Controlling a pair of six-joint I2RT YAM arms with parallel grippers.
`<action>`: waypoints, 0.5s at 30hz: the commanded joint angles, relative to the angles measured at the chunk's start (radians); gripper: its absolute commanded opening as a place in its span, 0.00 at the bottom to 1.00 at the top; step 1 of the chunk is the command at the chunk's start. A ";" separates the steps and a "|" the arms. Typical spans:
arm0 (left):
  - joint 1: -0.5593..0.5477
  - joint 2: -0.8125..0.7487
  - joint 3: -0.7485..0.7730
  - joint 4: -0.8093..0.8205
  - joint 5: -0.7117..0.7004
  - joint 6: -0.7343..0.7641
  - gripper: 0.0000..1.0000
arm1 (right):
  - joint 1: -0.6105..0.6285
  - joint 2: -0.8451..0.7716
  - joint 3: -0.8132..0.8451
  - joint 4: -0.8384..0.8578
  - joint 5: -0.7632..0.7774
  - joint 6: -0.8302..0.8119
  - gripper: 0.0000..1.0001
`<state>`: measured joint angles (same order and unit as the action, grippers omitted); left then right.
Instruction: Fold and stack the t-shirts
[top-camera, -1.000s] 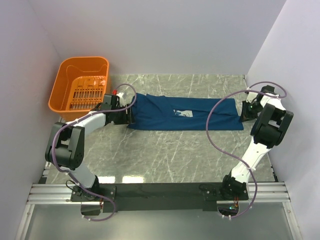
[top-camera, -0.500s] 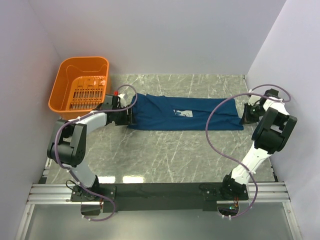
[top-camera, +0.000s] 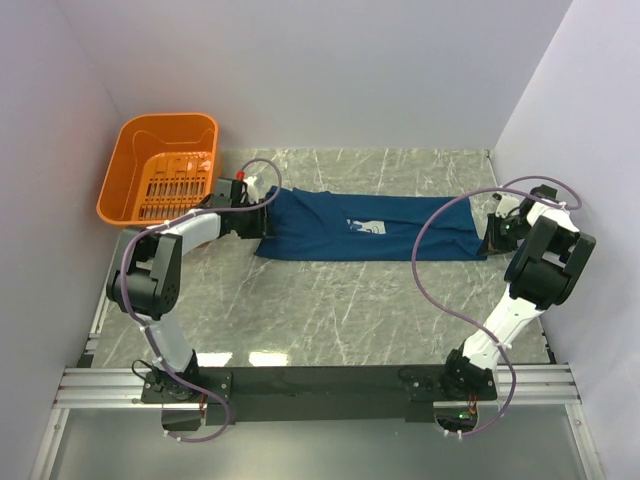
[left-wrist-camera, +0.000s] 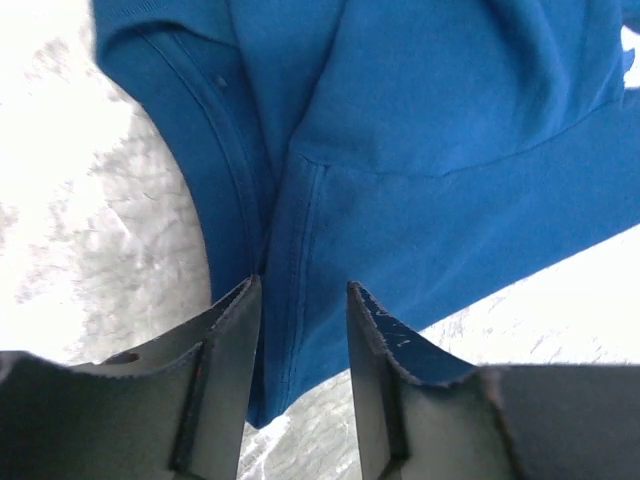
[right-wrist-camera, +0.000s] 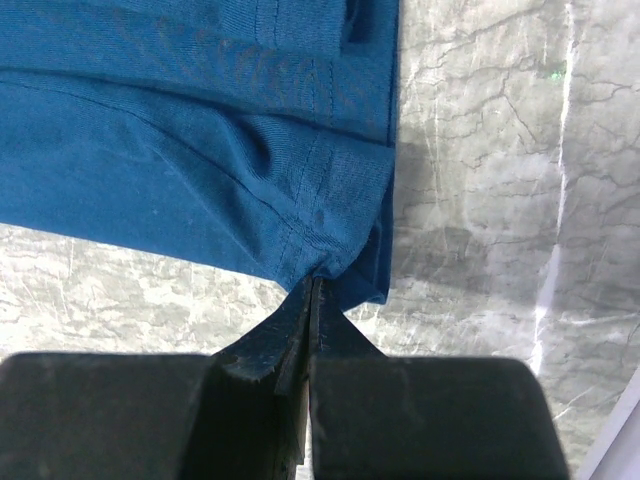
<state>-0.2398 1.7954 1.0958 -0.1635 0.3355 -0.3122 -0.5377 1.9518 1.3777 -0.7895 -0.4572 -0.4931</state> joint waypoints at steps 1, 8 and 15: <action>-0.009 0.010 0.030 -0.007 0.043 0.021 0.44 | -0.007 -0.056 0.014 0.006 -0.018 -0.013 0.00; -0.009 0.028 0.036 -0.014 0.043 0.030 0.38 | -0.008 -0.053 0.018 0.003 -0.026 -0.016 0.00; -0.009 0.025 0.044 -0.040 0.033 0.042 0.04 | -0.013 -0.063 0.012 0.003 -0.032 -0.022 0.00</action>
<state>-0.2455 1.8267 1.1042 -0.1970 0.3607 -0.2939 -0.5377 1.9518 1.3777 -0.7891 -0.4698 -0.4969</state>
